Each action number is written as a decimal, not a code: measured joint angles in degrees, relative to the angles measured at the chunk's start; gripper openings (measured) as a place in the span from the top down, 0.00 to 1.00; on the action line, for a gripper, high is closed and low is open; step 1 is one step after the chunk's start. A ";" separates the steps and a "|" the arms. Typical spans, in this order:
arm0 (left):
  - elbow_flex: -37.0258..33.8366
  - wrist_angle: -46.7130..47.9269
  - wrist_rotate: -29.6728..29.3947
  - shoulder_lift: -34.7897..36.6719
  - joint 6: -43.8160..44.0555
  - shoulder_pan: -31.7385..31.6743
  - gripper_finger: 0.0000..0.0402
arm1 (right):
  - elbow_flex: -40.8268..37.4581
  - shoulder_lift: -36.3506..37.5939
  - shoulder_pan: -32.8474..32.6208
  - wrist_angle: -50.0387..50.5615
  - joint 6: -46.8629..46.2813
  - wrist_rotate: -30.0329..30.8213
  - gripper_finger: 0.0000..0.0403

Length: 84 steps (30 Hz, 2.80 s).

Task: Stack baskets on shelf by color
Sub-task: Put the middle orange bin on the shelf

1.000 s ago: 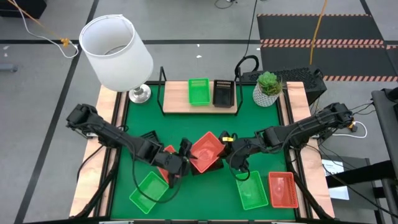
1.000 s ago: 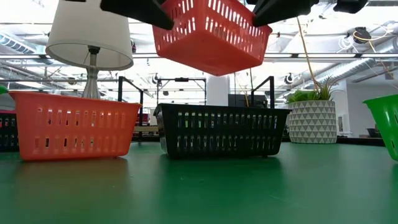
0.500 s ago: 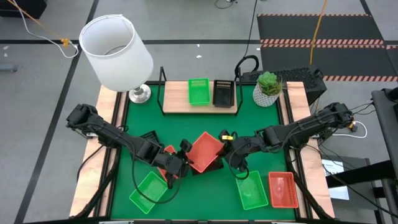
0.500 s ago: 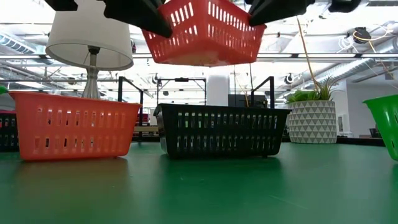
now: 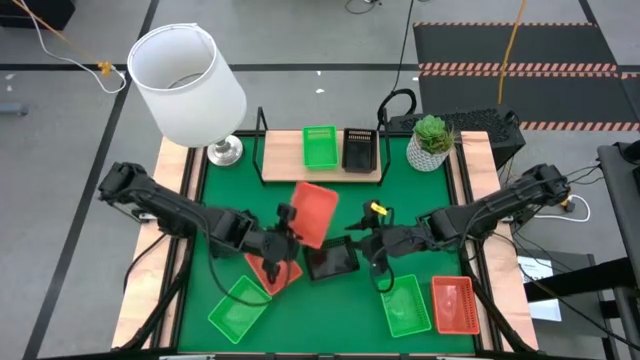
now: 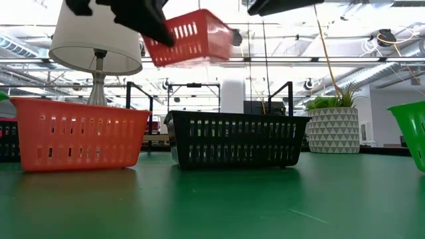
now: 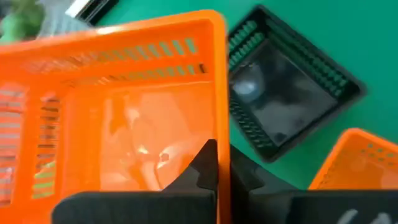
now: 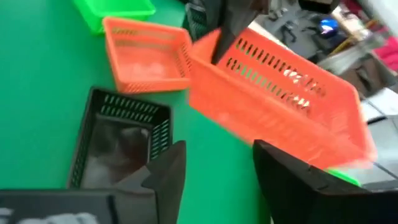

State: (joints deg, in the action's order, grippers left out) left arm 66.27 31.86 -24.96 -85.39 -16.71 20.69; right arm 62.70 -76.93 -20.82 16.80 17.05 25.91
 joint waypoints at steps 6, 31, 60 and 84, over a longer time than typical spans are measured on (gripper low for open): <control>-0.05 4.46 -5.28 4.31 3.41 -4.74 0.99 | 0.00 2.64 -1.13 0.39 -5.82 1.19 0.51; -0.51 5.11 6.27 5.60 -3.64 -30.33 0.98 | 0.00 4.55 -4.12 20.87 -23.91 0.84 0.55; -11.91 -4.98 15.46 5.53 -10.74 -41.26 0.98 | 0.00 4.55 -5.07 20.76 -23.58 1.11 0.55; -12.25 -5.61 23.88 4.92 -16.02 -48.46 0.99 | 0.00 4.55 -5.04 20.74 -23.25 1.32 0.55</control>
State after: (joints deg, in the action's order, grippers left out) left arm 54.02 26.24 -1.08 -80.46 -32.73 -27.77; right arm 62.70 -72.38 -25.87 37.54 -6.20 27.22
